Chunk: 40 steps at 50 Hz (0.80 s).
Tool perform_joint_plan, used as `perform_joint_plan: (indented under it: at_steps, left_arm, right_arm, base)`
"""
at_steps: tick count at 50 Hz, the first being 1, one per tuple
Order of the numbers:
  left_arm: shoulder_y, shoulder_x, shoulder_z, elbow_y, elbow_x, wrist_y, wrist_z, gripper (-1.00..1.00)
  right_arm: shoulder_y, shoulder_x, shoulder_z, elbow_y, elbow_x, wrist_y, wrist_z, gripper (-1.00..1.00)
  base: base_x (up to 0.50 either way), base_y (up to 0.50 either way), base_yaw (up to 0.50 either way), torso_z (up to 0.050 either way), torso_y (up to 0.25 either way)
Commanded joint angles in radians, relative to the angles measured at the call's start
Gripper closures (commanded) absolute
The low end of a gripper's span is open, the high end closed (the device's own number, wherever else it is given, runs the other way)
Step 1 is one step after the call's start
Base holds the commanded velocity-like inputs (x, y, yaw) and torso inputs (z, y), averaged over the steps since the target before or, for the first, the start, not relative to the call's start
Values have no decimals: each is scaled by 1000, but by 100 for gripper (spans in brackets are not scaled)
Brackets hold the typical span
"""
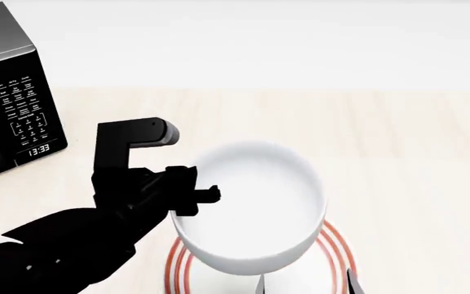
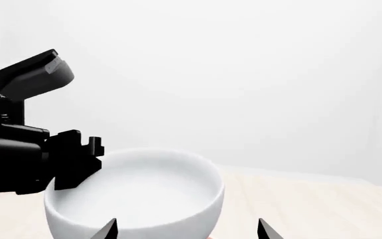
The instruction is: Pick up the white bowl and put it on the plate.
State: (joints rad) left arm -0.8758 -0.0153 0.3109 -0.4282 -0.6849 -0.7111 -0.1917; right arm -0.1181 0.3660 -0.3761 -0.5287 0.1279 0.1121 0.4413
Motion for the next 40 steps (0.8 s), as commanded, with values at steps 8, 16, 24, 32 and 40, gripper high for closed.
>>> perform_joint_plan:
  at_steps: [8, 16, 24, 32, 40]
  left_arm:
    - [-5, -7, 78, -58, -77, 92, -21, 100]
    - [2, -8, 104, -65, -99, 109, -25, 100]
    - [9, -11, 129, -71, -117, 128, -30, 100]
    - [18, -13, 144, -70, -139, 146, -33, 100]
    - [22, -17, 161, -64, -157, 157, -40, 100]
  right_arm:
    - [1, 4, -5, 6, 2, -5, 3, -100]
    - [2, 5, -8, 7, 1, -4, 6, -100]
    - [4, 6, -11, 7, 2, -5, 6, -100]
    - [4, 7, -14, 9, 1, -5, 9, -100]
    - [2, 10, -15, 6, 3, -6, 11, -100]
  base:
    - [0, 0, 0, 0, 1]
    - [0, 0, 0, 0, 0]
    - [0, 0, 0, 0, 0]
    - [0, 0, 0, 0, 1]
    - [0, 0, 0, 2, 0]
